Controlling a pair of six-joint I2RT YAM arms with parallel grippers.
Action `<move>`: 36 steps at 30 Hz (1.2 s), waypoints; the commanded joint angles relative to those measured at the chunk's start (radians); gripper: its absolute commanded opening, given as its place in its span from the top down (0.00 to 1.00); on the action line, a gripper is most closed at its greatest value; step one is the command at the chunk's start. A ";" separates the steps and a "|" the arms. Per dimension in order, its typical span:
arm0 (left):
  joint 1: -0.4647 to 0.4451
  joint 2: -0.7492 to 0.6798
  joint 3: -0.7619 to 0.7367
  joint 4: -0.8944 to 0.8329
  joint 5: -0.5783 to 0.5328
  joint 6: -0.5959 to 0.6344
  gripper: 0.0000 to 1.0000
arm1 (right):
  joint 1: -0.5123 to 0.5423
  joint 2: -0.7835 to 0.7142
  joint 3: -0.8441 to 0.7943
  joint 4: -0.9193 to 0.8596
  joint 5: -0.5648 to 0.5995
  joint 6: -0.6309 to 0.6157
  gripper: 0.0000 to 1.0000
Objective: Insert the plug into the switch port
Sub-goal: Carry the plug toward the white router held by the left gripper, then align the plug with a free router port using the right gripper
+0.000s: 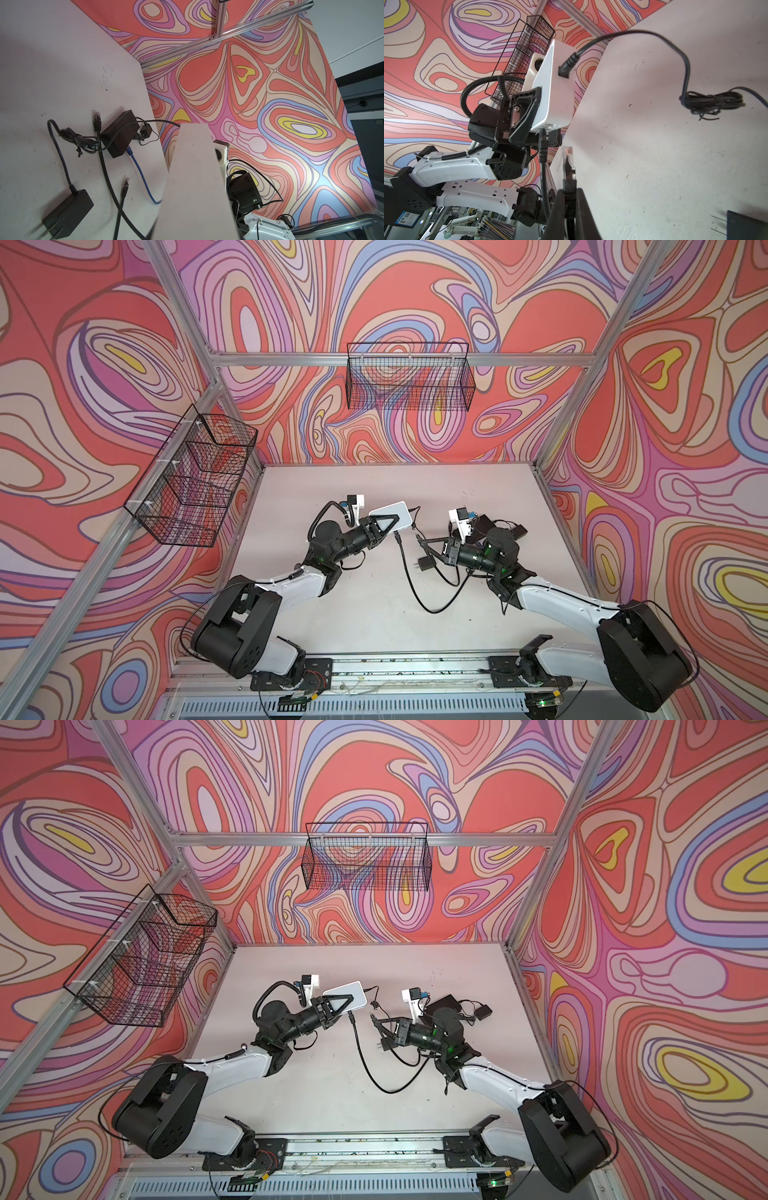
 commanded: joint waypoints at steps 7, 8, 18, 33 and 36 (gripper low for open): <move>-0.034 0.035 0.033 0.125 -0.032 -0.015 0.97 | -0.002 0.039 0.021 0.127 -0.033 0.068 1.00; -0.035 0.037 0.035 0.125 -0.034 -0.012 0.97 | -0.002 0.044 0.021 0.133 -0.037 0.071 1.00; -0.056 0.061 0.045 0.145 -0.045 -0.020 0.97 | -0.002 0.063 0.024 0.140 -0.035 0.066 1.00; -0.059 0.062 0.019 0.182 -0.041 -0.035 0.97 | -0.002 0.064 0.045 0.171 -0.042 0.097 1.00; -0.060 0.068 0.019 0.195 -0.039 -0.041 0.97 | -0.002 0.063 0.045 0.169 -0.039 0.094 1.00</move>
